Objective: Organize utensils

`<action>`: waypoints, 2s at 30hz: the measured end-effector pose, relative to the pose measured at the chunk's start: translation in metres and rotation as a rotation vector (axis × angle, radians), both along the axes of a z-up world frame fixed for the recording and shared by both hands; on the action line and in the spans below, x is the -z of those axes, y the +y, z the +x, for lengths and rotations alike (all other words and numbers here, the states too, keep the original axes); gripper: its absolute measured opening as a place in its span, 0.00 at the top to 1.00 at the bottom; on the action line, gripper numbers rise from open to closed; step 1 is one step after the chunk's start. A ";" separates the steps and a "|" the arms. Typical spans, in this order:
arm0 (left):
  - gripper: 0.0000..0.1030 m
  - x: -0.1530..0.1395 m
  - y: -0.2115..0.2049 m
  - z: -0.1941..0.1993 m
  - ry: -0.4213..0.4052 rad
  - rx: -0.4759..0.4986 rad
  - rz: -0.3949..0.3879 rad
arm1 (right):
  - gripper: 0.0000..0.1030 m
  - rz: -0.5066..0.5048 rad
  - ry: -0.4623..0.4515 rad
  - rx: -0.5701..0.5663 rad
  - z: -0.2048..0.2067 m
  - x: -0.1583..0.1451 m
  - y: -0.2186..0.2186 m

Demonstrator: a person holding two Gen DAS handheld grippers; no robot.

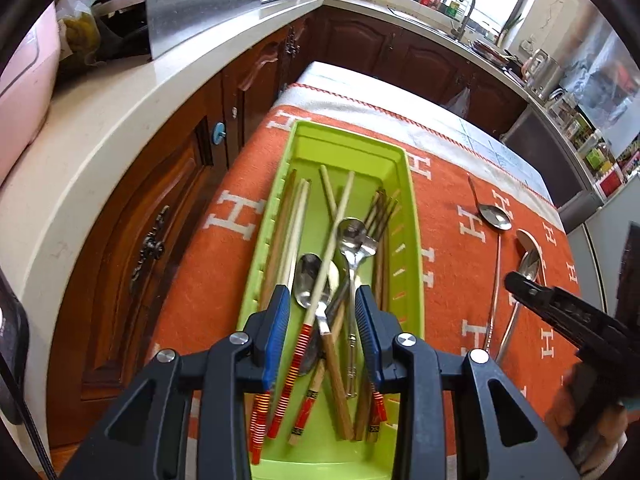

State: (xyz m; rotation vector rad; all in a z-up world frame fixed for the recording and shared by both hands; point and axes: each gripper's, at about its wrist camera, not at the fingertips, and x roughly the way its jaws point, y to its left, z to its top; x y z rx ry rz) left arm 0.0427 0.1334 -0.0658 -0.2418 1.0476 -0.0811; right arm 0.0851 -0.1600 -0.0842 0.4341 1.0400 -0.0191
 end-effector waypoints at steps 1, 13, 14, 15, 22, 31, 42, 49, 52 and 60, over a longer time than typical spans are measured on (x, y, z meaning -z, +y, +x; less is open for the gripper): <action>0.69 0.001 -0.002 0.000 0.002 0.007 -0.003 | 0.70 -0.024 0.009 0.009 0.002 0.006 -0.001; 0.69 0.004 -0.013 0.001 0.016 0.024 -0.011 | 0.77 -0.342 0.052 -0.007 0.008 0.034 0.024; 0.69 0.004 -0.013 0.001 0.018 0.025 -0.012 | 0.78 -0.362 0.047 -0.009 0.006 0.035 0.026; 0.69 0.005 -0.013 0.002 0.018 0.025 -0.014 | 0.82 -0.371 0.045 -0.011 0.005 0.035 0.028; 0.69 0.005 -0.014 0.001 0.014 0.031 -0.013 | 0.95 -0.321 0.019 0.029 -0.002 0.036 0.022; 0.69 -0.003 0.001 -0.004 -0.014 -0.018 -0.009 | 0.95 0.037 -0.046 -0.024 -0.012 0.004 0.013; 0.67 -0.003 0.019 -0.007 -0.014 -0.088 0.029 | 0.95 0.206 -0.057 -0.212 0.008 -0.022 0.083; 0.60 -0.005 0.015 -0.009 -0.013 -0.091 0.042 | 0.93 0.171 0.025 -0.235 0.032 0.000 0.103; 0.60 -0.007 0.012 -0.008 -0.020 -0.087 0.057 | 0.93 0.190 0.013 -0.224 0.026 -0.001 0.095; 0.59 -0.017 -0.003 -0.011 -0.033 -0.061 0.075 | 0.93 0.126 -0.015 -0.226 0.015 -0.007 0.076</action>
